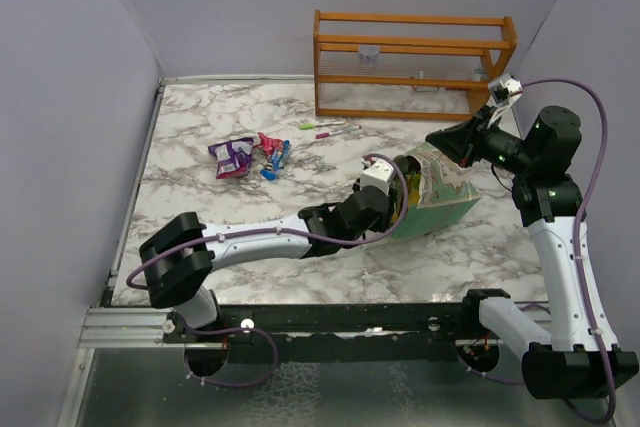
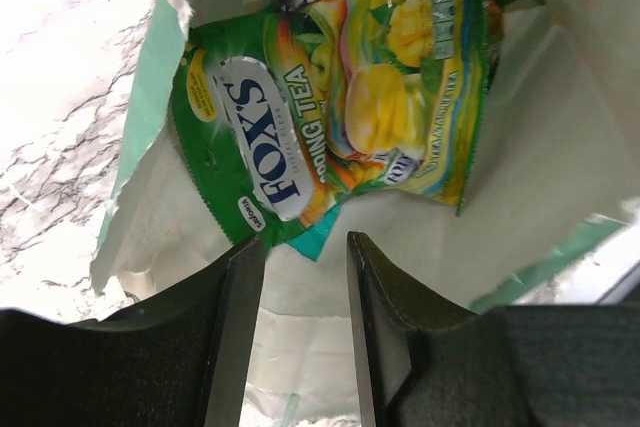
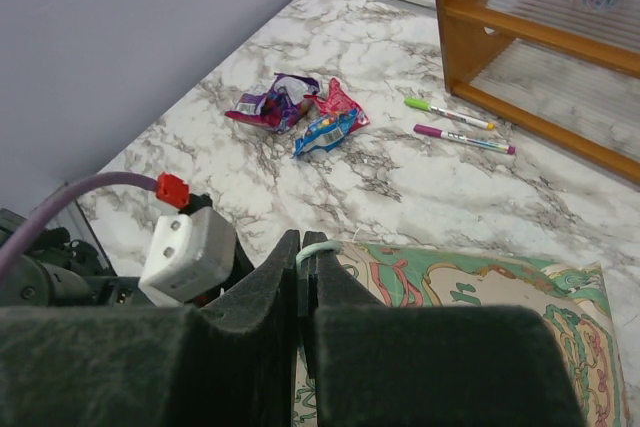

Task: Take the snacks out of the paper bag
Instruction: Take out the snack from the paper bag.

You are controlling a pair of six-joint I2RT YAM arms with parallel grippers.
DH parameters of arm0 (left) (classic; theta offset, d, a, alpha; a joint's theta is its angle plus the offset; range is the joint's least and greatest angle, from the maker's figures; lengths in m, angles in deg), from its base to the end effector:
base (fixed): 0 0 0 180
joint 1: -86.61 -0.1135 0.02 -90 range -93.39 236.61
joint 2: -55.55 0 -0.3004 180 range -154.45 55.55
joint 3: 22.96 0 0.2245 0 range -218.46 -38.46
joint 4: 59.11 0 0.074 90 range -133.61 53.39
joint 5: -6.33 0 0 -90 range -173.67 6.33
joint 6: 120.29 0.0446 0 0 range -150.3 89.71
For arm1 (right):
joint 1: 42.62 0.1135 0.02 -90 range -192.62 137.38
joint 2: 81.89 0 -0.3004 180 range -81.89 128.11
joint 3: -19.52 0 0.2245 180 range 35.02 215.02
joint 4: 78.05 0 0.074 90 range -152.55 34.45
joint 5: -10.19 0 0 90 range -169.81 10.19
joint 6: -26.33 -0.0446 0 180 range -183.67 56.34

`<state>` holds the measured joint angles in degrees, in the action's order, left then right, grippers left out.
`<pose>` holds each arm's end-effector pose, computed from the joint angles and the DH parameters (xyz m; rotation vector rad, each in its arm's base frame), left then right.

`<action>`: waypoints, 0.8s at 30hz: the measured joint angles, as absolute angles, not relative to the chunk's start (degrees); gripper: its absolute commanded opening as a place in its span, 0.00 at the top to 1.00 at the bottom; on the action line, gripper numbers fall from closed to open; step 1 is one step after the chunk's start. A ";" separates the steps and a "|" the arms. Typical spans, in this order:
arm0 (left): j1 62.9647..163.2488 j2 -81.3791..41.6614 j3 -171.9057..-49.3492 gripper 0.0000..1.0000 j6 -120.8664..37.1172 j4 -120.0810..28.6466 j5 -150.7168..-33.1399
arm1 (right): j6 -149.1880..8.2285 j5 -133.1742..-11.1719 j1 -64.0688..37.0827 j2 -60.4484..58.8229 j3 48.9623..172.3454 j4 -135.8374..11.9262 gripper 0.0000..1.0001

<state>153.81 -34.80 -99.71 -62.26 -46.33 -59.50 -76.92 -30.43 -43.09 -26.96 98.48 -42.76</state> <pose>0.1497 -0.3089 0.3101 0.3585 2.0230 -0.6791 0.1538 0.0326 0.4307 -0.4265 1.7353 0.9166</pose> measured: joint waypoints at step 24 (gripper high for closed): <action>153.81 -49.55 -104.65 0.08 -57.26 -47.65 -58.46 | -76.90 -30.45 -43.09 -26.96 98.48 -42.28 0.97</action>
<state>153.81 -49.55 -104.65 -57.26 -47.65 -58.46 -76.90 -30.45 -43.09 -26.96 98.48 -42.28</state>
